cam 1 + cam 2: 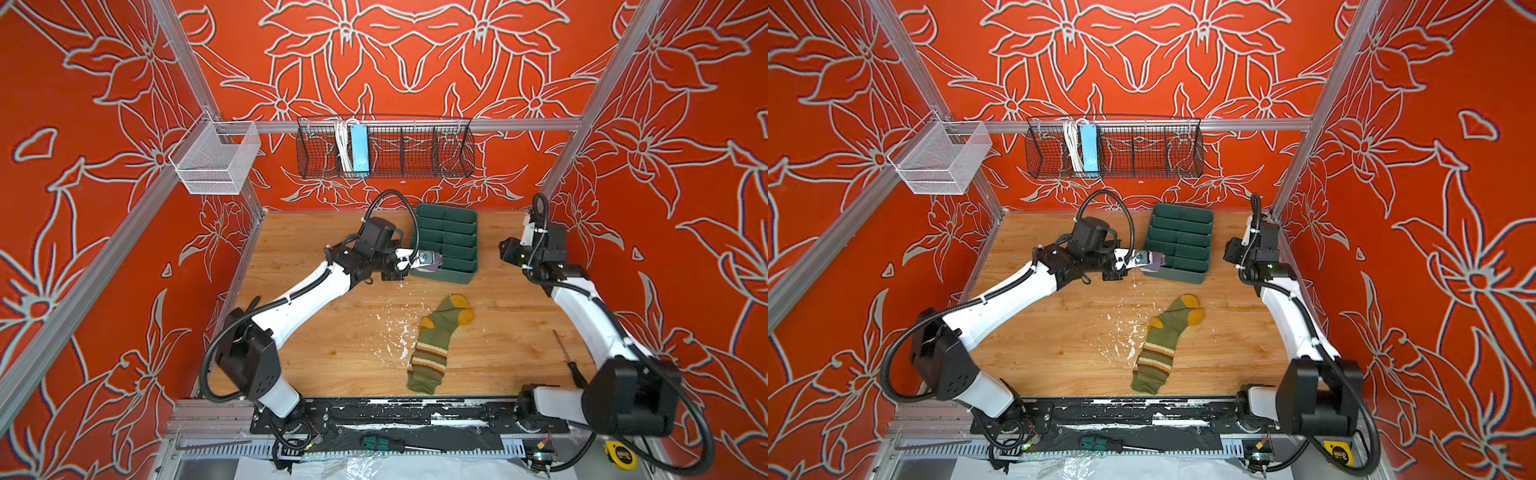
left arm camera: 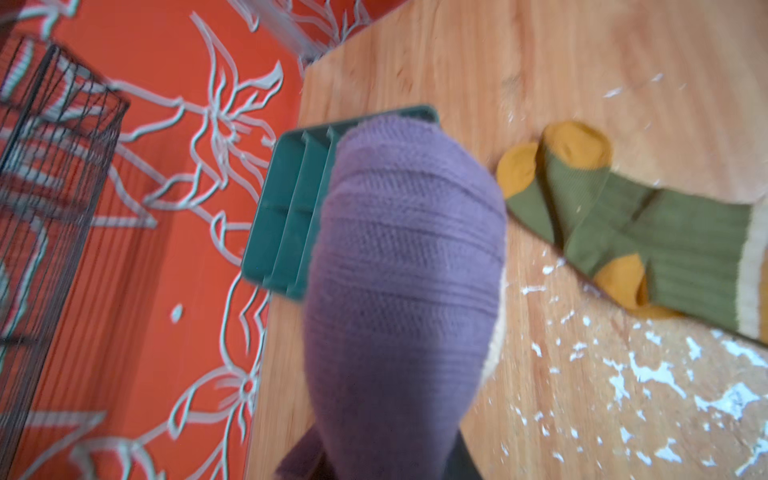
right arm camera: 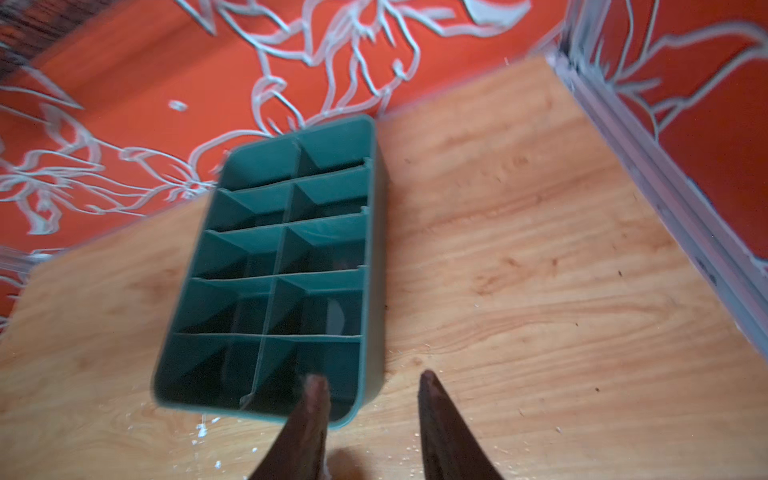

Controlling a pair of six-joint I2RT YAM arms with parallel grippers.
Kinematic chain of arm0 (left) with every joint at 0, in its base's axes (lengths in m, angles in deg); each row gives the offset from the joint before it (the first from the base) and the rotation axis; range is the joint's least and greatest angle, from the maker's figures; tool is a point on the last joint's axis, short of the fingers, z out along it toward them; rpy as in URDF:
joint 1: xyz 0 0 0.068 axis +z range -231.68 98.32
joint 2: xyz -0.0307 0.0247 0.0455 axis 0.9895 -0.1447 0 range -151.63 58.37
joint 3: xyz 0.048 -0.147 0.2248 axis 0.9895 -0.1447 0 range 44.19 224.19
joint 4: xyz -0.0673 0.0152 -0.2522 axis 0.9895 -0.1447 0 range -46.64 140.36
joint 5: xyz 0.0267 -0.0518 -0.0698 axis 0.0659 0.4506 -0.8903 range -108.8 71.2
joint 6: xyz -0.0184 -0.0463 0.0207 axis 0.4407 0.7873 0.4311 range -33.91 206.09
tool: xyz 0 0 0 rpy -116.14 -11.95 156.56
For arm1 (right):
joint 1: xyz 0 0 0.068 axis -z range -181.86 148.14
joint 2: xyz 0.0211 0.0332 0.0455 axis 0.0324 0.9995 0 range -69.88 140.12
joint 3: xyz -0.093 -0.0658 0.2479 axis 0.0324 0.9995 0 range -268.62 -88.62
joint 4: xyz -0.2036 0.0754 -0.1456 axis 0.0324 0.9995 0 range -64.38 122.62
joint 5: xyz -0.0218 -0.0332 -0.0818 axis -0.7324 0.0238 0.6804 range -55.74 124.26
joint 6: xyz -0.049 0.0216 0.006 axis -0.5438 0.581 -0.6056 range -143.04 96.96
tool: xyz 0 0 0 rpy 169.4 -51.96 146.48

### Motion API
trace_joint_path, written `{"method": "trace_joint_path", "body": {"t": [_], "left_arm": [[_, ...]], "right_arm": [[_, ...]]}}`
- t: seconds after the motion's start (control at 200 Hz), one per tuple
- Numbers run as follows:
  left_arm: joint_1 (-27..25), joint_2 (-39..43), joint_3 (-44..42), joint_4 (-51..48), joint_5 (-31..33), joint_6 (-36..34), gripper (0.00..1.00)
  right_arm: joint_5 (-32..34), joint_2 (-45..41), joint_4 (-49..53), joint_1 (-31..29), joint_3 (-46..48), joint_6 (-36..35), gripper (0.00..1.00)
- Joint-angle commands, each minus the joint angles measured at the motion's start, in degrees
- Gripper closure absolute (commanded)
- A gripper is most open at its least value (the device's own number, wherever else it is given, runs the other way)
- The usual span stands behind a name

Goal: Roll the socks
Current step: 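Lift the sock roll to the green tray with the left gripper while the right follows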

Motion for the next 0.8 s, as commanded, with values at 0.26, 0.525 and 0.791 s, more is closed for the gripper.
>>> {"method": "trace_joint_path", "body": {"t": [0.26, 0.525, 0.791], "left_arm": [[3.26, -28.16, 31.32, -18.74, -8.17, -0.25, 1.0], [4.14, -35.43, 37.01, -12.89, -5.23, 1.99, 1.0], [4.27, -37.51, 37.16, -6.97, -0.87, 4.13, 1.0]], "right_arm": [[-5.23, 23.17, 7.45, -1.12, -18.76, 0.57, 0.53], [-1.63, 33.4, 10.86, -5.48, -27.27, -3.72, 0.62], [4.17, 36.05, 11.16, -8.87, -28.93, -6.75, 0.75]]}}
